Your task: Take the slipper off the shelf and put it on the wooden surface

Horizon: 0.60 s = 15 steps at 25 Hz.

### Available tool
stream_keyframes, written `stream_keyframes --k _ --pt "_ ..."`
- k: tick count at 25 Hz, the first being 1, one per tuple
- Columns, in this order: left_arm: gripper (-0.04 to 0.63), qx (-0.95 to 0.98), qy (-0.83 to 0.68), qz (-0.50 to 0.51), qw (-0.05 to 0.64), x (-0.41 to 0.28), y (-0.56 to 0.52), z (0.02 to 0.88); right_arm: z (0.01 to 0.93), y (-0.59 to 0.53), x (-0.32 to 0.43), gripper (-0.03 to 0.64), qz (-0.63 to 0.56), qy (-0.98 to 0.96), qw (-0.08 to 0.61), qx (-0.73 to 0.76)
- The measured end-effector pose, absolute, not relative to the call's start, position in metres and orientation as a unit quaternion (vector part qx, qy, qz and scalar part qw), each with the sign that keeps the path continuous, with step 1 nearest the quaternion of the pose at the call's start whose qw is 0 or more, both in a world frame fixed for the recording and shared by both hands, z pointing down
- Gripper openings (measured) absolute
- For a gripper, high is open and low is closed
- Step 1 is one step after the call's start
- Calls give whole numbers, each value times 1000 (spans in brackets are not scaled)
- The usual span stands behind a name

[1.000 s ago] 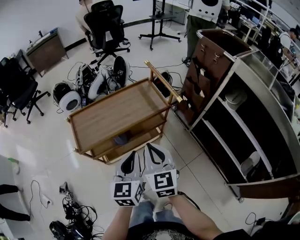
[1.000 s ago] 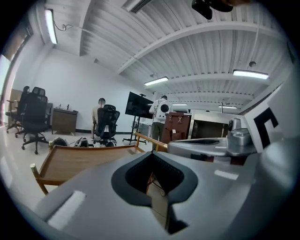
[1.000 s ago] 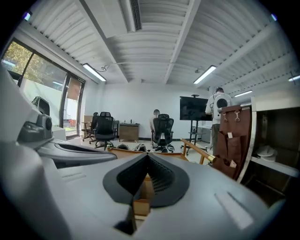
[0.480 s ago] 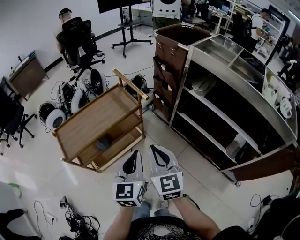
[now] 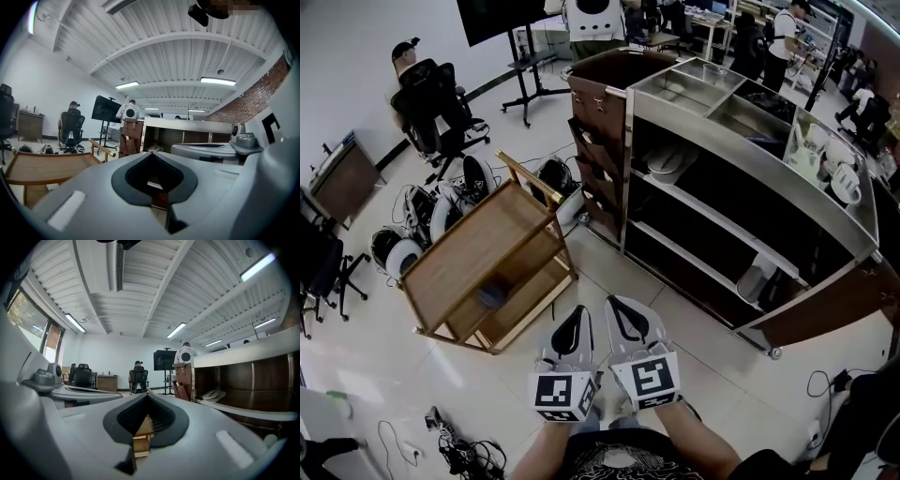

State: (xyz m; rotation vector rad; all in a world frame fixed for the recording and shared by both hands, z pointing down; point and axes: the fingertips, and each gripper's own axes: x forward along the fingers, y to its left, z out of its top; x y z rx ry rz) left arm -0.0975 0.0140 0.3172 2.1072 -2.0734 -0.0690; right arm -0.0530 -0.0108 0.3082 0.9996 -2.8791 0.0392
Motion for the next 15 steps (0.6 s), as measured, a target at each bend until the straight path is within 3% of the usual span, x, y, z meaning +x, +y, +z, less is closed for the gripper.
stream_keyframes --k 15 --pt "5 713 -695 -13 87 -69 16 314 309 -5 -26 0 19 -946 38 321"
